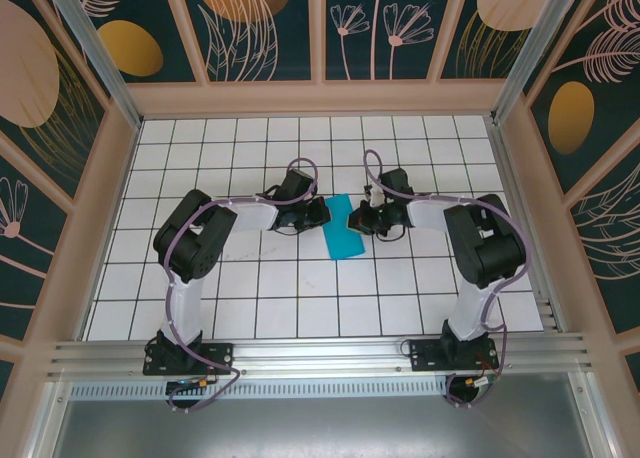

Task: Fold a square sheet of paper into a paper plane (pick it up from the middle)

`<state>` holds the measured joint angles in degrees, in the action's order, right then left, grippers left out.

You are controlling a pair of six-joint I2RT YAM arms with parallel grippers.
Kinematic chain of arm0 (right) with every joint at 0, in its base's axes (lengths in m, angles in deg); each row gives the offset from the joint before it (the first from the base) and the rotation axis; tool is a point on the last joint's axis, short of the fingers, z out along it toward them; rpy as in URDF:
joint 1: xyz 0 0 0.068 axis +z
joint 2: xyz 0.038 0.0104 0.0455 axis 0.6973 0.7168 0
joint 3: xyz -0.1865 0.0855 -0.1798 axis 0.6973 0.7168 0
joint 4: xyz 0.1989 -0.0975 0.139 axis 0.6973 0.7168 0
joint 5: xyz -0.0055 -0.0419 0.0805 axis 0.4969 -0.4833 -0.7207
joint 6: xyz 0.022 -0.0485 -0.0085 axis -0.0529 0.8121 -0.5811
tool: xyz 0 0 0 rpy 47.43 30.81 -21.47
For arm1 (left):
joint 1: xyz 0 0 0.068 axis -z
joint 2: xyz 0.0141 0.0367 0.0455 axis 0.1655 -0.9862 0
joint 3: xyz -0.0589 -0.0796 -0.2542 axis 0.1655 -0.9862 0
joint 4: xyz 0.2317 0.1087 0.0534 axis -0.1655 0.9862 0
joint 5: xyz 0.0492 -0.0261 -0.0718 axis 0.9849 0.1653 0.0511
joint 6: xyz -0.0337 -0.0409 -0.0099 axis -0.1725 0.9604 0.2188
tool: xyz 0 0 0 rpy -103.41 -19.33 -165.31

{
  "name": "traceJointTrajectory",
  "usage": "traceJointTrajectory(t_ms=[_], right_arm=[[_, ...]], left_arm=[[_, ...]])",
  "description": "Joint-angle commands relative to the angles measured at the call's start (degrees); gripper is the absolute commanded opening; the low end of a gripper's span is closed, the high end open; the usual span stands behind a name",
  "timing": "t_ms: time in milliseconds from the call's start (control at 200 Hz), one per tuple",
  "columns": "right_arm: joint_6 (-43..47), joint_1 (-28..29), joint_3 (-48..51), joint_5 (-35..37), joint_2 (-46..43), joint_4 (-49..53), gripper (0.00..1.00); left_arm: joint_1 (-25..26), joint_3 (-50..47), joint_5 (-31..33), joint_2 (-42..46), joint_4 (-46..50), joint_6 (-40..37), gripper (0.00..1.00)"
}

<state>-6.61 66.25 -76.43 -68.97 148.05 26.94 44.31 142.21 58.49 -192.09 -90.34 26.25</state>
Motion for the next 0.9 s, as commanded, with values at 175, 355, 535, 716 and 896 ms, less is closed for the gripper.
traceJointTrajectory(t_ms=[175, 355, 535, 716, 896], right_arm=[[2.5, -1.6, 7.1, 1.9, -3.1, 3.3, 0.0], [2.4, -2.0, 15.4, 2.1, -9.6, 4.9, 0.0], [2.4, -2.0, 18.0, 3.1, -13.8, 7.0, 0.0], [3.1, -1.9, 12.9, 4.7, -18.2, 8.0, 0.01], [0.5, 0.7, 9.4, 11.3, -17.9, 6.0, 0.1]], left_arm=[[-0.1, -4.7, 8.5, -8.0, 11.5, -0.7, 0.07], [-0.1, -5.3, 8.3, -8.0, 10.7, 0.0, 0.08], [-0.1, -4.9, 8.7, -7.9, 10.9, -0.3, 0.07], [-0.1, -2.7, 7.8, -5.4, 10.4, -2.6, 0.08], [-0.2, 4.0, 5.6, 1.7, 9.5, -5.1, 0.21]])
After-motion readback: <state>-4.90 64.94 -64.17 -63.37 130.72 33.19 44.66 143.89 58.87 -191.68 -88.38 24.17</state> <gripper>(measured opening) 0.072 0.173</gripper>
